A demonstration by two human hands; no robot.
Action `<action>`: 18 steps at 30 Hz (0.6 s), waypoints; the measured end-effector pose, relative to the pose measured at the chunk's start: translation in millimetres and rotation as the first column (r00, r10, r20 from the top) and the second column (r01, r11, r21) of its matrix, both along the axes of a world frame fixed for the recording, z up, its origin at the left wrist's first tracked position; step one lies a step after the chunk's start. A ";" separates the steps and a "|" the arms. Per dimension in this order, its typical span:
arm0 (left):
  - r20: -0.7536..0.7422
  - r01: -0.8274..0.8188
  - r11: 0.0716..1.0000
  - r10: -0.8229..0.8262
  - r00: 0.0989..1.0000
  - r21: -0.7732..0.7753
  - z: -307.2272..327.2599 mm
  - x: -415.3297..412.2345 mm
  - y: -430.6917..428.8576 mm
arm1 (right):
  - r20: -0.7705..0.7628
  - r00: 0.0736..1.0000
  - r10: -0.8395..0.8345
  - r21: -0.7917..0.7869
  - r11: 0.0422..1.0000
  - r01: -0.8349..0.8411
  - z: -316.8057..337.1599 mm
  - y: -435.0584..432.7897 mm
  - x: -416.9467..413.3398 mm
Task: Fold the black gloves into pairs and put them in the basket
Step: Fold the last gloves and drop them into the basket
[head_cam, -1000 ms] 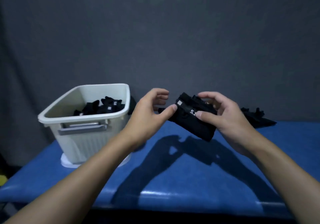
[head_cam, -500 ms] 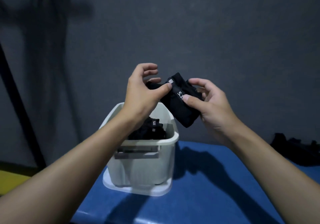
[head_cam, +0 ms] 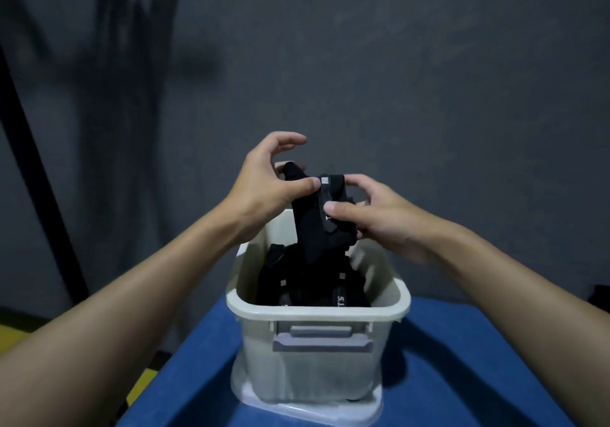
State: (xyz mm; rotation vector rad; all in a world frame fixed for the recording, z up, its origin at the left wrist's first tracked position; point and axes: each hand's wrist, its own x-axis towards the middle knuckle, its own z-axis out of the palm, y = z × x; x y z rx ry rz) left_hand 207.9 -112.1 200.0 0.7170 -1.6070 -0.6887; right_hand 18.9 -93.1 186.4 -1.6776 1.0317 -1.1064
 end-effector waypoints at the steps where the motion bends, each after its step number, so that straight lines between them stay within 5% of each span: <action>1: 0.022 -0.018 1.000 0.018 1.000 0.009 -2.9 5.1 -6.3 | -0.033 0.999 -0.022 0.001 1.000 0.022 0.1 -5.2 4.5; 5: 0.222 -0.178 0.984 0.179 0.959 -0.026 -18.5 27.3 -29.3 | -0.099 0.990 -0.104 0.065 0.992 0.111 -3.7 -32.1 22.6; 11: 0.598 -0.255 0.939 0.344 0.724 -0.232 -42.1 58.9 -36.3 | -0.133 0.979 -0.154 0.160 0.972 0.175 -19.4 -58.8 42.6; 18: 0.682 -0.255 0.956 0.284 0.674 -0.146 -53.9 71.0 -34.2 | -0.350 0.921 -0.172 0.082 0.974 0.213 -42.2 -70.5 57.8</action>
